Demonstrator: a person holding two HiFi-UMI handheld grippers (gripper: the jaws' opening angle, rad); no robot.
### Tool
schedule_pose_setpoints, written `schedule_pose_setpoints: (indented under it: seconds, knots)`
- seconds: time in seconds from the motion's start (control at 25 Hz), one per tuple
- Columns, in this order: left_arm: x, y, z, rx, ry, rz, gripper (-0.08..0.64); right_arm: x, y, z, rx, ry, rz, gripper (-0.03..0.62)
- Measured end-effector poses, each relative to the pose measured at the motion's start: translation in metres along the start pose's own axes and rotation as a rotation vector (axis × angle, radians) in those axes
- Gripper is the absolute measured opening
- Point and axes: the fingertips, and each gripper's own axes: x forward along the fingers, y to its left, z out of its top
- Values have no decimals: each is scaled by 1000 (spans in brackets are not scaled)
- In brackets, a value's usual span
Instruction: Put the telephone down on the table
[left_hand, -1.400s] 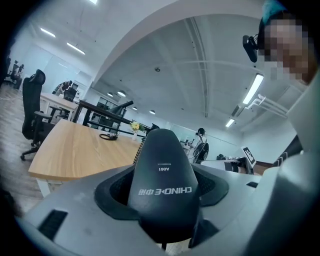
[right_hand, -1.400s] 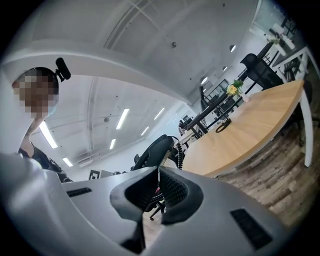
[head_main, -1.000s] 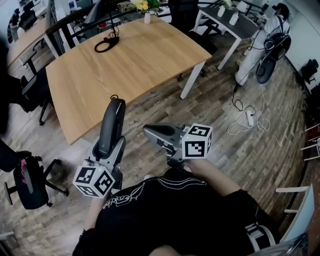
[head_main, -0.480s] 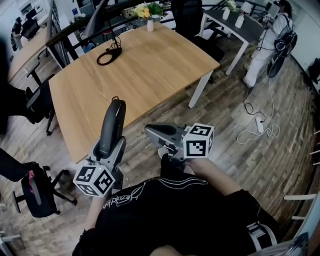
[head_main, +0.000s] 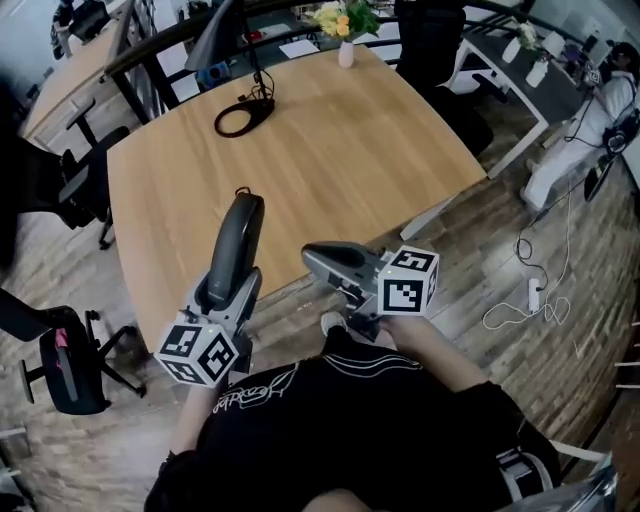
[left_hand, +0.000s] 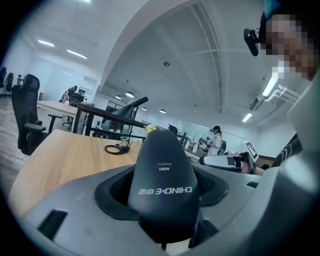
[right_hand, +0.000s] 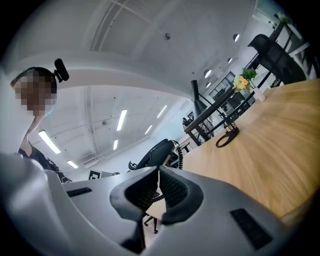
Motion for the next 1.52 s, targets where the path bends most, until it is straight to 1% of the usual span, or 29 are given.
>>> schedule_pose_setpoints:
  seconds: [0.16, 0.32, 0.64, 0.88, 1.04, 1.2, 1.52]
  knots:
    - [43, 23, 11, -25, 2, 46, 288, 16, -44, 24, 16, 49, 9, 41]
    - [80, 39, 16, -46, 15, 87, 288, 26, -80, 43, 47, 75, 32, 41]
    - [130, 72, 8, -84, 63, 158, 288, 44, -137, 54, 106, 132, 57, 41]
    - [159, 89, -4, -97, 96, 199, 288, 48, -168, 54, 136, 165, 61, 41]
    - [176, 99, -12, -98, 116, 211, 288, 50, -185, 53, 161, 177, 58, 41]
    - [192, 109, -25, -104, 147, 222, 288, 49, -200, 49, 164, 204, 40, 41]
    - [221, 125, -57, -125, 199, 232, 288, 42, -225, 42, 196, 198, 13, 41]
